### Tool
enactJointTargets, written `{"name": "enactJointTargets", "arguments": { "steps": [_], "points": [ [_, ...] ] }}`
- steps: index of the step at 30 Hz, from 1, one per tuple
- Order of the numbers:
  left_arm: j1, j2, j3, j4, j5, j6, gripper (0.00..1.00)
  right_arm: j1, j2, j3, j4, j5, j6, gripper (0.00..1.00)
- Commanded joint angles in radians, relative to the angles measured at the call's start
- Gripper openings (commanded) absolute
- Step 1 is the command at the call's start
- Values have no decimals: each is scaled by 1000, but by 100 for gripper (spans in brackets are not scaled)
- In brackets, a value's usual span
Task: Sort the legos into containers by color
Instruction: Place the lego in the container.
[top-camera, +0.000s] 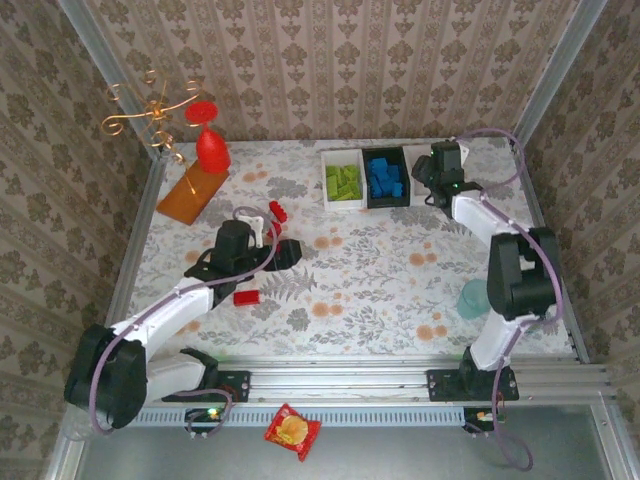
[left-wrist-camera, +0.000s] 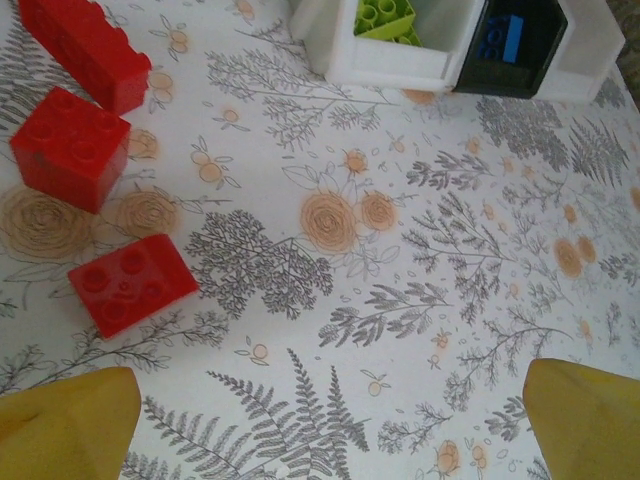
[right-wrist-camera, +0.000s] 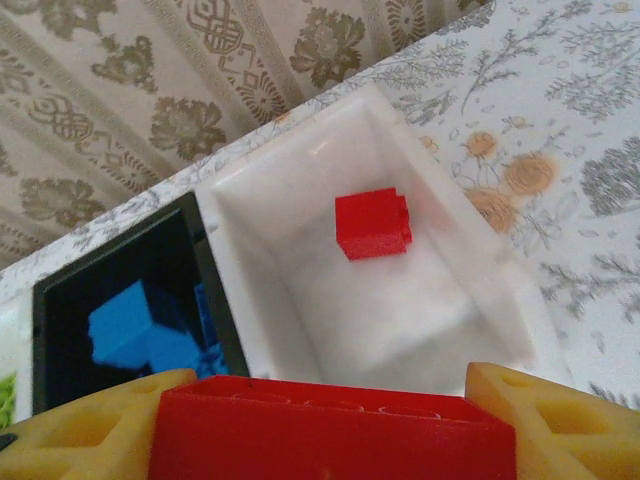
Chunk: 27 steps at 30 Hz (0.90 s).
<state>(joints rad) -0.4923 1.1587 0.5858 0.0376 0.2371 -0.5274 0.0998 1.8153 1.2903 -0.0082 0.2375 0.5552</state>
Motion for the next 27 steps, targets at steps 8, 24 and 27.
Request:
{"name": "enactJointTargets", "arguments": {
  "steps": [8,24,27],
  "points": [
    [-29,-14,38,-25,-50,32,99,-34,223,251,-108,-37,22,69],
    [90,-173,-39,-347,-213,38,100,103,-182,-151,-22,-29,-74,92],
    [90,-197,-51,-453,-311,3,100,207,-244,-223,-1,11,-106,93]
  ]
}}
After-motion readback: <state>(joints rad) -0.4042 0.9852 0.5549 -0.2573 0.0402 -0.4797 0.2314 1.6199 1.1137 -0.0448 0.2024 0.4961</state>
